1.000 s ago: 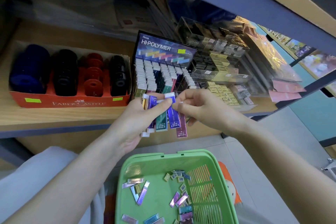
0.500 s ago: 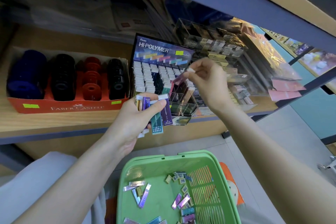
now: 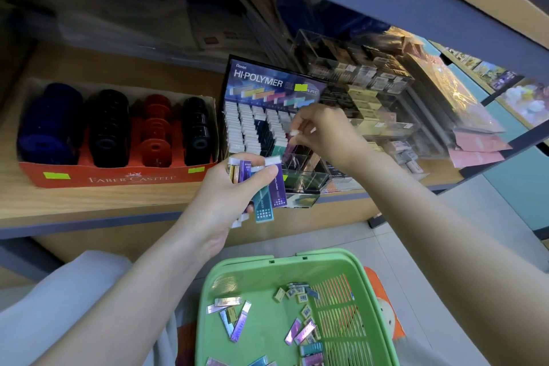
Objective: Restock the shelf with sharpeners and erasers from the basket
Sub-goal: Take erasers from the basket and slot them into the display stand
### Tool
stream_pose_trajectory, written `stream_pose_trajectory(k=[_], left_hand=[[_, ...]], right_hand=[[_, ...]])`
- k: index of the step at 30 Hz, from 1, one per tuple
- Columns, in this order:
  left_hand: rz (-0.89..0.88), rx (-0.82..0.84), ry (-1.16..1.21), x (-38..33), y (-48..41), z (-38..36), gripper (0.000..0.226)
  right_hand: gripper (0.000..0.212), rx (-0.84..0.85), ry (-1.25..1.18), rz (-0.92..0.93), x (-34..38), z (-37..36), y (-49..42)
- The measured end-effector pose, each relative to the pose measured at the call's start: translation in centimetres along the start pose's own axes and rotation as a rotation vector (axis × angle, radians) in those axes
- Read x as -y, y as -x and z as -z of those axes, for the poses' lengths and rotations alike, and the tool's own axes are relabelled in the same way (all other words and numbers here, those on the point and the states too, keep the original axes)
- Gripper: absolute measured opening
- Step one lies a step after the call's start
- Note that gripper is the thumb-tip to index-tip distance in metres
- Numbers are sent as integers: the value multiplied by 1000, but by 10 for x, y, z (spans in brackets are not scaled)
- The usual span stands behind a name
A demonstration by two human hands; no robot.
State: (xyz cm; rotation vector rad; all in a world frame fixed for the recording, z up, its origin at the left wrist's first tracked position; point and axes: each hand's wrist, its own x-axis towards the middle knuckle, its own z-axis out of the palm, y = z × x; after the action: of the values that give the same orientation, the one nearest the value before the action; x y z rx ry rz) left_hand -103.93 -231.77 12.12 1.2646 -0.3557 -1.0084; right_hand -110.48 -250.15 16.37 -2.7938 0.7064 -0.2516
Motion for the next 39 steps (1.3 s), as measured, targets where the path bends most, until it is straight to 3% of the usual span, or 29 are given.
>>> stream_pose_trajectory(k=[7,15,19,22,24,26,30,34,39], left_hand=[[-3,-1,17,1,-2,1,9],[-5,-14,-1,0,-3,2,6],[-19,-20,17,0,-4,4,6],[-23,-26,34,0,-4,3,7],[-29,-8,28,1,-3,1,11],[-27,19,-3,1,0,-1,13],[-32,13,-19,2,2,-3,6],[-24,-2,7,0,3,-3,7],[6,3,28,0,2,-4,14]], right_hand=[[12,-98,63,50,-4,-11,3],[26,-157,278,43,-4,-14,10],[10,-236,-101,-5,17,-6,32],[4,-52,-414,-63,38,-1,58],[11,75,-483,-60,44,-5,71],[14,96,-554,-92,45,-11,77],[15,32,-596,-170,41,-8,80],[13,-135,-715,-282,32,11,74],[11,-386,-494,-301,4,18,43]])
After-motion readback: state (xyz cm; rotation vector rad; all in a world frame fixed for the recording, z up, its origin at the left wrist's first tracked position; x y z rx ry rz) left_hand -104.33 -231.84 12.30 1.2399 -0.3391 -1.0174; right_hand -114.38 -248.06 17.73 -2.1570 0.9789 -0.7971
